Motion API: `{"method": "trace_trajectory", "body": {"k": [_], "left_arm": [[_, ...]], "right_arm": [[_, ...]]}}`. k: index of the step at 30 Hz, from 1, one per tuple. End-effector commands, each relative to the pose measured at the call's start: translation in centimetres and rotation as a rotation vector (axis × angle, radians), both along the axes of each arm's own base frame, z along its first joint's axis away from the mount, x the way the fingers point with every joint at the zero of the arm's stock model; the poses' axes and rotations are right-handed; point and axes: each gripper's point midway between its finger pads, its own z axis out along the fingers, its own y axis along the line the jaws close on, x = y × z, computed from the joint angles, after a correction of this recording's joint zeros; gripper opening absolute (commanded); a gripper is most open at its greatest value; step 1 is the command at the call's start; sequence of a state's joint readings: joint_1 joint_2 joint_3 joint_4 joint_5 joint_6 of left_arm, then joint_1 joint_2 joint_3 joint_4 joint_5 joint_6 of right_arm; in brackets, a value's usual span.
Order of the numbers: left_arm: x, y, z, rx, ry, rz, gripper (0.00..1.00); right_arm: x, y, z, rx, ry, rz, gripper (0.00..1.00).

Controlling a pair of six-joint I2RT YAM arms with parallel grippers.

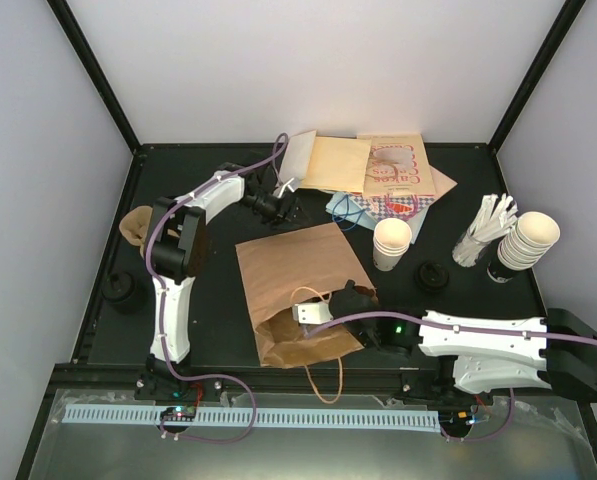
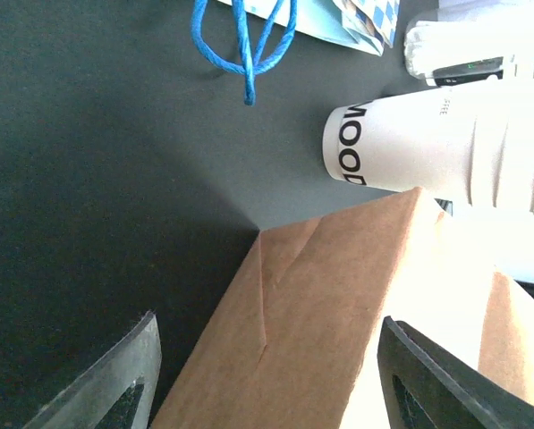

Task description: Pack the takeout coffee

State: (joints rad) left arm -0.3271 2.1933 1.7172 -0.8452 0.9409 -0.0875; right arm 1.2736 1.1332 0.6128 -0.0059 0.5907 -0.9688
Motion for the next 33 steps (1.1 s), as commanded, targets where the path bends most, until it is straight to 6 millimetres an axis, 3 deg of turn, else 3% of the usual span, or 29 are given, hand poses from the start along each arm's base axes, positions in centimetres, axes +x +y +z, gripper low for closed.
{"method": "trace_trajectory", "body": {"k": [1,7,12,20,28,33], "left_arm": [[-1.4,-1.0,-0.2,-0.04,0.048,-0.048,0.68],[-3.7,-0.9,0.0,-0.037,0.084,-0.063,0.66],[-4.7,-1.3,-0.3,-0.048,0.098,-0.085,0.66],[-4.8,-1.2,0.0,-0.04,0.074,-0.098,0.65],[-4.6,-1.1,-0.3,-0.016,0.061,-0.094,0.66],[-4.4,-1.3,-0.2,-0.018,0.054,-0.096,0.66]], "right_arm": [[0.3,0.9,2.4,0.037,-0.093,0.038,0.54],[0.0,1.1,2.1,0.022,-0.088,0.057,0.54],[-0.2,1.5,0.8,-0.009,-0.067,0.075,0.54],[-0.3,1.2,-1.5,-0.079,0.041,0.034,0.52],[-0.3,-1.0,-0.8,-0.06,0.111,-0.072,0.51],[-0.9,-1.9,-2.2,-0.082,0.17,-0.092,0.5]]}}
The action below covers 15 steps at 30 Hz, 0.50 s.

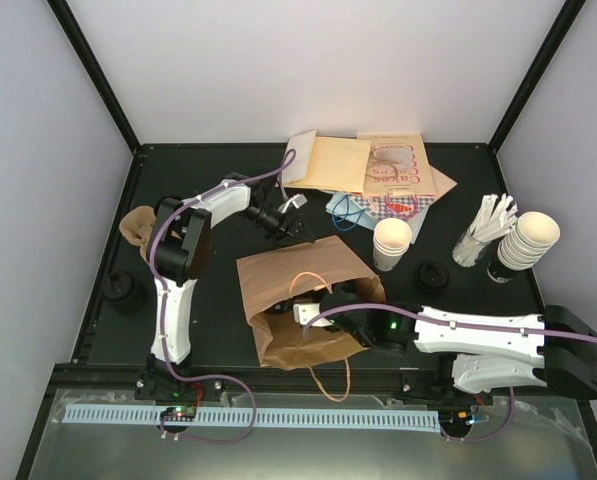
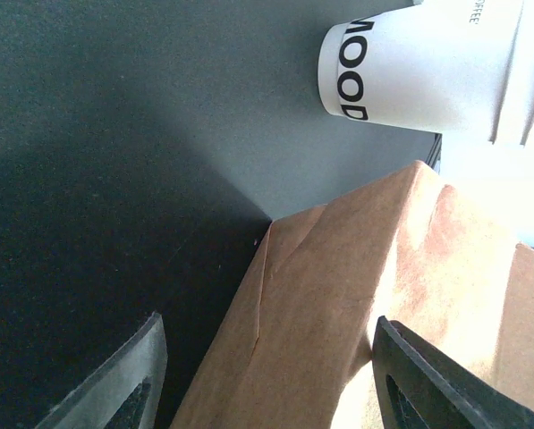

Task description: Pack the takeout coffee

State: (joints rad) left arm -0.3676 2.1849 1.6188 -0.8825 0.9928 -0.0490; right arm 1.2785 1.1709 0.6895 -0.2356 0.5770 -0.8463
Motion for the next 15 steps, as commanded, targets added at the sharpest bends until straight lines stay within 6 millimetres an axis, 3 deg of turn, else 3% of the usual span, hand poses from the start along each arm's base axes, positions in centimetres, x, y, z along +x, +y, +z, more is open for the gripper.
{"method": "trace_trajectory", "body": {"k": [1,15], "left_arm": [[-0.2,-0.5,1.6,-0.011,-0.054,-0.027,0.65],[-0.6,-1.7,0.9,-0.038,-0.042,-0.065,0.65]], "right_arm": [[-0.3,-1.0,-0.4,0.009,0.055,-0.049,0.5],[0.4,-0.7,-3.2,-0.005,0.135,-0.095,0.47]]}}
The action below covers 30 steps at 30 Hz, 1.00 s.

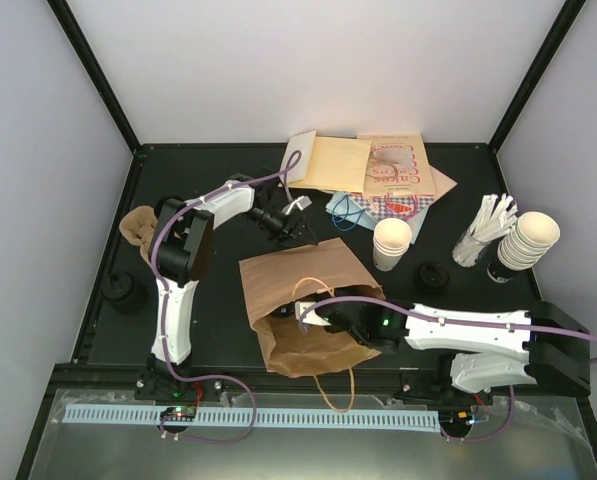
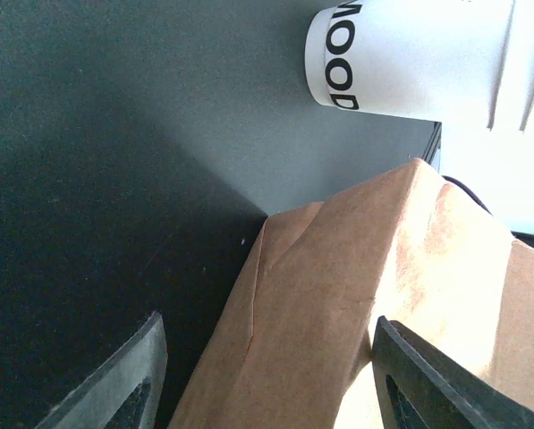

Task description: Pack the takeout coffee

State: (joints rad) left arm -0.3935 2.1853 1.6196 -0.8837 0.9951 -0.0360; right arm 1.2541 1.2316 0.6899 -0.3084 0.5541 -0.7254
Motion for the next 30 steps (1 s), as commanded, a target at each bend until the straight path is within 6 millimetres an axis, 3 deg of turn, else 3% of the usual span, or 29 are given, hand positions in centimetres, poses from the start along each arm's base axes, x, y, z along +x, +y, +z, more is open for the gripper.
{"method": "trace_trajectory", "body": {"k": [1,16,30], "left_arm": [[0.1,-0.8,0.9,-0.04,-0.031,-0.034,0.65],[-0.9,-1.6,-0.7,-0.065,0.02,-0.071,0.64],[-1.6,-1.8,-1.4,-0.067,0.044,-0.091,0.62]], "right_arm": [[0.3,0.4,-0.2,0.032,0.029,-0.021,0.47],[1.5,0.8,-0.8,0.081,0.016,-0.05,0.48],[2.0,-1.0,-3.4,0.076,0.11,-0.159,0.47]]}}
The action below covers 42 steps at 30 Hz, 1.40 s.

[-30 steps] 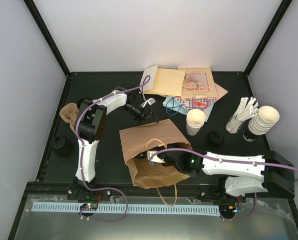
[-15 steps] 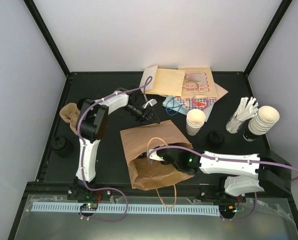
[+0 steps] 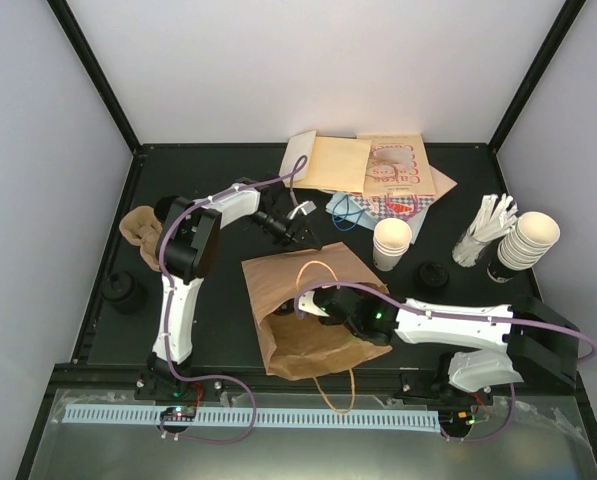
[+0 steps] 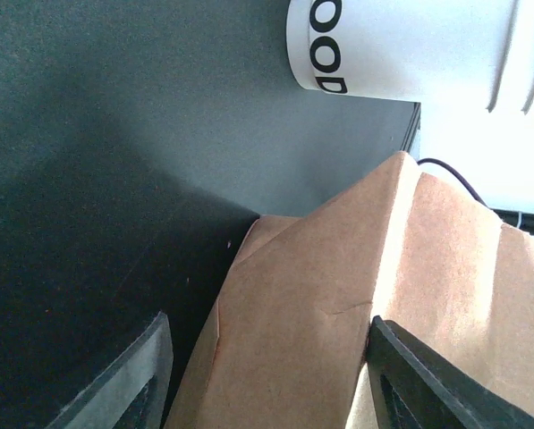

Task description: Pack the takeout coffee

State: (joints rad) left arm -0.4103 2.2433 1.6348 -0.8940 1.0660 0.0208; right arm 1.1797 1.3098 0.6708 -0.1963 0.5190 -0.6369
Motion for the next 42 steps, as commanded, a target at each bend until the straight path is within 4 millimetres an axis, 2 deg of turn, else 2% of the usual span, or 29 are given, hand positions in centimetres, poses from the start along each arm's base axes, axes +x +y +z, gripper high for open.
{"method": "trace_trajectory", "body": {"k": [1,13,19,28,35,42], "left_arm": [[-0.8,-0.7,-0.6,-0.006,0.016,-0.04,0.62],[-1.2,-0.9,-0.2,-0.015,0.021,-0.053,0.6],[-1.4,-1.0,-0.2,-0.012,0.021,-0.058,0.6],[-1.6,-1.0,-0.1,-0.002,0.023,-0.062,0.6],[-1.7,-0.9,-0.2,0.01,0.017,-0.063,0.6],[-1.7,-0.9,-0.1,0.013,0.014,-0.064,0.6]], "right_arm": [[0.0,-1.3,-1.8,0.002,0.065,-0.057,0.47],[-0.8,-1.5,-3.6,0.025,0.167,-0.102,0.47],[-1.3,-2.0,-5.2,-0.004,0.207,-0.114,0.48],[-0.2,-1.6,-4.1,0.117,0.2,-0.257,0.48],[0.4,-4.4,-4.7,-0.078,0.082,-0.214,0.5],[0.1,-5.6,-4.9,-0.23,0.03,-0.088,0.51]]}}
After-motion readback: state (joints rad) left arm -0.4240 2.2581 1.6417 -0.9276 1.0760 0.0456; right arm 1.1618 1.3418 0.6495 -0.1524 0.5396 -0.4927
